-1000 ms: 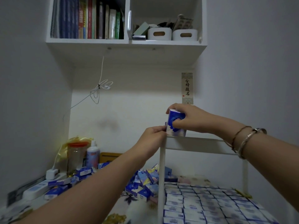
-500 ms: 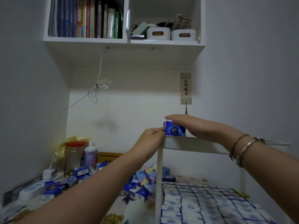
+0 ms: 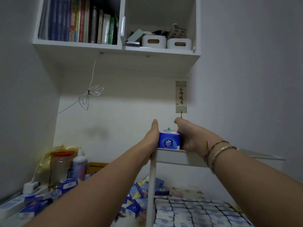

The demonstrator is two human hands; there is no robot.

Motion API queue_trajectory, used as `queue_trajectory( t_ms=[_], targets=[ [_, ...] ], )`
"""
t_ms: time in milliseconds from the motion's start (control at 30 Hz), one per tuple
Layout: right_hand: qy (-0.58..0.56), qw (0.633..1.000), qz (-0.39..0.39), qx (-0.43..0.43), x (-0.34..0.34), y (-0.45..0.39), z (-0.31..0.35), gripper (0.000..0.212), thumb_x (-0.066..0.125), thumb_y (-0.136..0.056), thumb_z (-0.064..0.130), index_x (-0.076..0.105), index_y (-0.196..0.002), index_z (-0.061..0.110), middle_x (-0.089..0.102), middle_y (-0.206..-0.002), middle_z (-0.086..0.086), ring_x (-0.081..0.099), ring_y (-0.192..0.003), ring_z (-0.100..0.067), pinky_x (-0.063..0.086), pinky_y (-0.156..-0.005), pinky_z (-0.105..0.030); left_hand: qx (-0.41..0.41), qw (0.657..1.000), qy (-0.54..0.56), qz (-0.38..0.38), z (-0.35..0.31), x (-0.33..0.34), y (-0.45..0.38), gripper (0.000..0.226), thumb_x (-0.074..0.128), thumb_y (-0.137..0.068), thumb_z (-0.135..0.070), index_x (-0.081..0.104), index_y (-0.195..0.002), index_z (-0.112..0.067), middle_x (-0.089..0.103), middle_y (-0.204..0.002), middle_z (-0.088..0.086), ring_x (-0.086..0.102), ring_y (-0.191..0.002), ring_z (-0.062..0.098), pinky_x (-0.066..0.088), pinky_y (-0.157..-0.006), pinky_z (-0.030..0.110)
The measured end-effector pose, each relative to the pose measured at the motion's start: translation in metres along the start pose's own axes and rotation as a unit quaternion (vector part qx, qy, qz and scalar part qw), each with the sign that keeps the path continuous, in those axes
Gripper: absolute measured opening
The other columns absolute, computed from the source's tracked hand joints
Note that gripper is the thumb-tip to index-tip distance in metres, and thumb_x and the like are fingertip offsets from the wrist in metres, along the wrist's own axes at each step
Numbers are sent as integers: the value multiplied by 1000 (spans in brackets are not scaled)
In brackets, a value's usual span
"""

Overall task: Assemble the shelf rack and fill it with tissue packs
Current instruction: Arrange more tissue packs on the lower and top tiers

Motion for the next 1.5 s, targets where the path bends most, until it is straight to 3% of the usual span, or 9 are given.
queue_trajectory(
  t_ms=[133,233,333,500,600,933,1133,1267,1500],
  targets=[
    [4,1000,4,-16,7,2,1,30,46,-97,29,47,-105,0,66,-78,-19,64,-41,-28,48,-34,-30,24,999,-32,6,-1,-4,-13,59,18,-99,-57,55,-86,-12,67,-79,7,64,-72,15,49,-71,24],
    [23,999,-32,-17,9,3,4,35,39,-99,37,46,-110,5,65,-93,-18,71,-67,-29,59,-59,-34,19,999,-31,28,-1,-4,-12,60,18,-99,-57,57,-94,-11,68,-88,7,65,-79,15,50,-72,24],
    [102,986,-112,-76,7,10,11,51,27,-100,43,39,-135,8,56,-126,-15,60,-101,-23,50,-88,-35,26,1000,-4,13,3,-11,-10,71,18,-98,-60,43,-138,-7,54,-135,12,53,-123,22,39,-107,36],
    [288,844,-203,-404,27,70,34,41,33,-98,28,42,-136,14,42,-138,-2,46,-114,-15,38,-87,-27,78,995,52,-44,11,-54,-8,61,15,-101,-52,49,-133,-12,51,-132,7,45,-128,16,24,-110,33],
    [318,808,-163,-469,65,88,24,36,38,-97,23,46,-131,17,43,-134,3,41,-104,-4,33,-78,-12,87,991,65,-84,31,-89,0,53,17,-103,-43,49,-130,-10,52,-133,5,39,-133,19,20,-109,32],
    [385,864,-45,-321,150,14,-93,36,41,-96,25,46,-130,14,44,-128,-3,44,-74,1,34,-65,-16,-19,983,75,-169,171,-174,-14,56,21,-104,-39,43,-140,-2,41,-148,9,37,-137,23,22,-114,39],
    [445,877,-51,-171,164,-79,-186,30,50,-92,19,47,-119,7,45,-122,-14,50,-107,-30,40,-83,-33,-63,976,61,-200,234,-197,-34,34,29,-103,-38,53,-87,-20,48,-81,-4,43,-70,7,34,-64,25],
    [460,871,-79,-152,178,-128,-228,46,57,-85,20,42,-127,11,46,-127,-15,45,-117,-32,42,-94,-36,-29,982,14,-184,257,-216,-45,54,34,-94,-61,57,-128,-26,57,-126,-1,52,-117,20,39,-105,41],
    [479,855,-95,-175,199,-180,-263,82,64,-87,26,14,-151,33,-8,-160,-10,0,-148,-32,20,-117,-43,14,978,-30,-206,258,-247,-55,46,33,-102,-39,37,-146,-24,33,-153,-5,29,-141,14,23,-110,27]
  ],
)
Point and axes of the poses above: each hand's wrist, its own y-axis away from the middle knuckle, its own x-axis out of the palm, z = x × y, the point moved 5 cm from there along -y, towards the middle knuckle
